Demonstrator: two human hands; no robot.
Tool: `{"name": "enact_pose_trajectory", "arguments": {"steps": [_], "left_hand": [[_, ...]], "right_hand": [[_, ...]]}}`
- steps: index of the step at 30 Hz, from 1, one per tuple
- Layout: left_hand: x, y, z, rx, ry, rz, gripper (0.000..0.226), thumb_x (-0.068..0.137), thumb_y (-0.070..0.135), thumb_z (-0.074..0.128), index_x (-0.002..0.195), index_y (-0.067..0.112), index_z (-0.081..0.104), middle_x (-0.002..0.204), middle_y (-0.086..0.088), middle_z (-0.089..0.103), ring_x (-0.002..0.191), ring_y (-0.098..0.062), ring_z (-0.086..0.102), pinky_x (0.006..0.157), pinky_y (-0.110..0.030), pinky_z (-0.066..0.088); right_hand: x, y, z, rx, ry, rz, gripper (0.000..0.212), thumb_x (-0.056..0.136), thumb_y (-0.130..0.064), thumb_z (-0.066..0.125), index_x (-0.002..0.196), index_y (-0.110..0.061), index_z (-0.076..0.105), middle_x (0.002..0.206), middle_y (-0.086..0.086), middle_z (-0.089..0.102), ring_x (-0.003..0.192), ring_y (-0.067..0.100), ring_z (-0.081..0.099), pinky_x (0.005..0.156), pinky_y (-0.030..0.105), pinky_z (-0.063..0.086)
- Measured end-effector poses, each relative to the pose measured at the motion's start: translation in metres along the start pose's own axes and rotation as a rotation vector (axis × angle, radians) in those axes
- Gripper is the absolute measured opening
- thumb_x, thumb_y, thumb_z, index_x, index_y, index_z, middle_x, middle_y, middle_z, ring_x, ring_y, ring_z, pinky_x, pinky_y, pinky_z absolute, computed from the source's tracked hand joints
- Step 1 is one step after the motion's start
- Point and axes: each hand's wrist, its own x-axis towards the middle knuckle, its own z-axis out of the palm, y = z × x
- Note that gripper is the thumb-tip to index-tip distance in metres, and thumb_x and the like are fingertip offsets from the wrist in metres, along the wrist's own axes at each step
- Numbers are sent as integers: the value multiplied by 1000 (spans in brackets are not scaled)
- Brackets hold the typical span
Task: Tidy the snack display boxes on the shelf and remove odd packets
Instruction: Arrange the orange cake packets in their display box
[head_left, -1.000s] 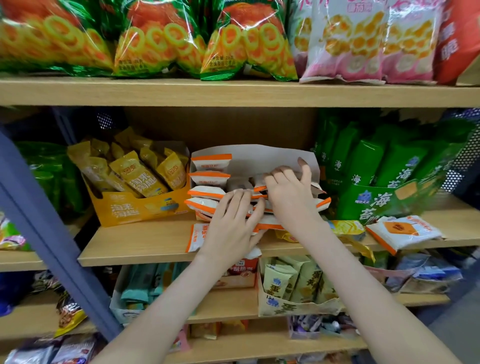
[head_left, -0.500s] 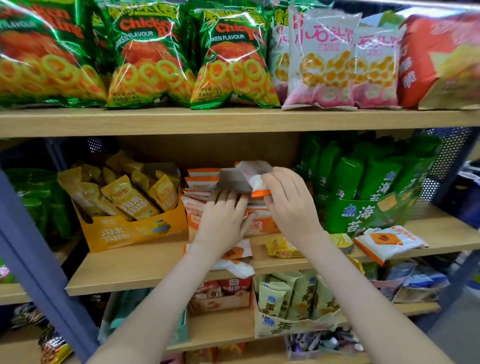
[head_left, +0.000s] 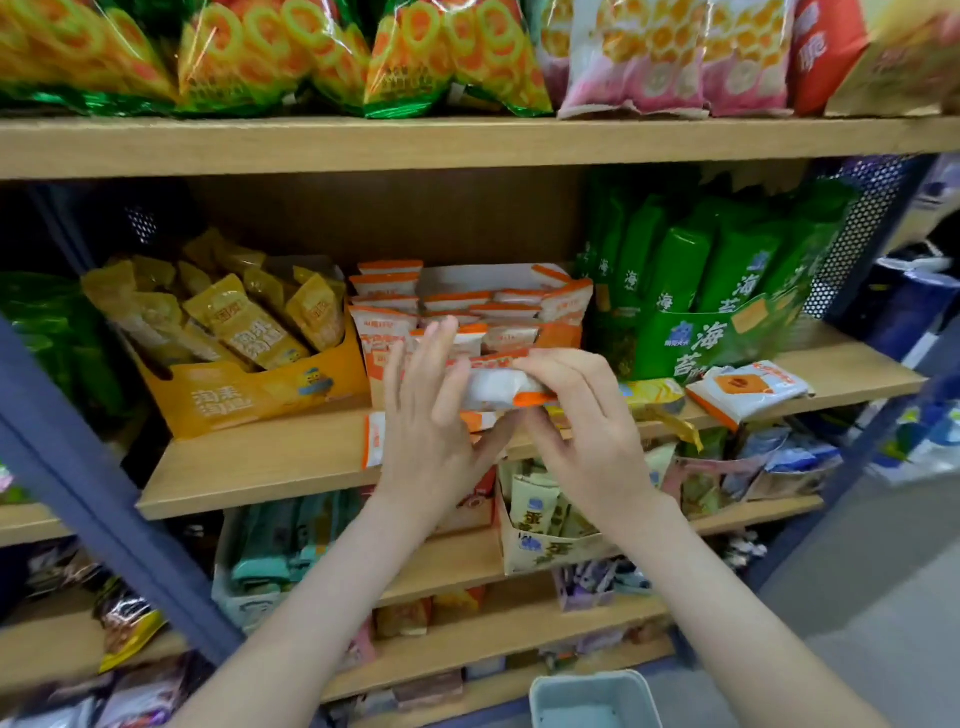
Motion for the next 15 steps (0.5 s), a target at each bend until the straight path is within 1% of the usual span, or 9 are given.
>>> {"name": "enact_pose_trajectory", "arguments": {"steps": [1, 2, 3, 5, 7, 8, 10, 12, 15], "left_hand": [[-6, 4, -4, -5, 6, 15, 53, 95, 32, 59, 130, 10, 24, 138, -22, 36, 129, -36, 41, 110, -55, 31], [-12, 8, -9, -9, -5, 16, 53, 96, 30, 57, 130, 9, 23, 134, -21, 39, 121, -36, 46, 102, -52, 39], [-19, 11, -13, -14, -33, 8, 51, 96, 30, 55, 131, 9, 24, 127, -21, 45, 110, -35, 51, 91, -49, 44], [-35, 19, -24, -5, -127, -28, 54, 94, 26, 59, 134, 9, 27, 111, -24, 57, 93, -35, 56, 73, -44, 48], [-53, 31, -36, 26, -239, -81, 68, 85, 21, 67, 139, 10, 27, 100, -25, 62, 86, -33, 54, 66, -41, 47], [-61, 37, -43, 39, -293, -110, 70, 82, 20, 69, 139, 10, 28, 99, -24, 61, 84, -33, 53, 63, -40, 47], [-75, 54, -55, 78, -383, -152, 71, 79, 20, 71, 137, 9, 33, 97, -22, 60, 80, -33, 55, 59, -38, 47], [-88, 71, -65, 104, -467, -200, 74, 76, 24, 74, 136, 9, 35, 95, -20, 60, 75, -34, 60, 55, -35, 48], [-107, 103, -77, 76, -587, -341, 70, 79, 34, 58, 141, 14, 31, 93, -16, 57, 72, -32, 58, 51, -31, 42]], "right_hand": [[-6, -8, 0, 53, -26, 58, 26, 90, 0, 60, 115, 2, 60, 110, 13, 59, 107, 21, 54, 101, 24, 42], [-11, -15, -1, 104, -53, 121, 25, 90, -1, 60, 114, 3, 61, 107, 11, 60, 105, 17, 54, 99, 20, 41], [-16, -20, -2, 166, -88, 189, 25, 90, -4, 59, 114, 2, 61, 106, 7, 60, 104, 11, 54, 97, 16, 41], [-23, -27, -5, 357, -188, 370, 25, 91, -10, 59, 115, -4, 63, 107, -6, 58, 104, -1, 53, 94, 14, 42], [-33, -32, -11, 563, -306, 580, 23, 92, -10, 61, 114, -17, 63, 108, -15, 59, 104, -9, 54, 93, 14, 44], [-38, -34, -14, 631, -344, 659, 24, 92, -7, 61, 110, -22, 63, 107, -16, 60, 103, -10, 55, 92, 14, 45], [-51, -36, -20, 688, -384, 741, 23, 91, -3, 60, 101, -23, 66, 100, -13, 62, 96, -8, 58, 88, 18, 48], [-66, -40, -28, 740, -431, 842, 22, 92, -4, 59, 86, -24, 67, 87, -12, 63, 84, -3, 60, 77, 19, 49], [-92, -44, -37, 731, -483, 978, 26, 93, -7, 59, 73, -24, 64, 70, -18, 62, 71, 1, 55, 70, 25, 45]]}}
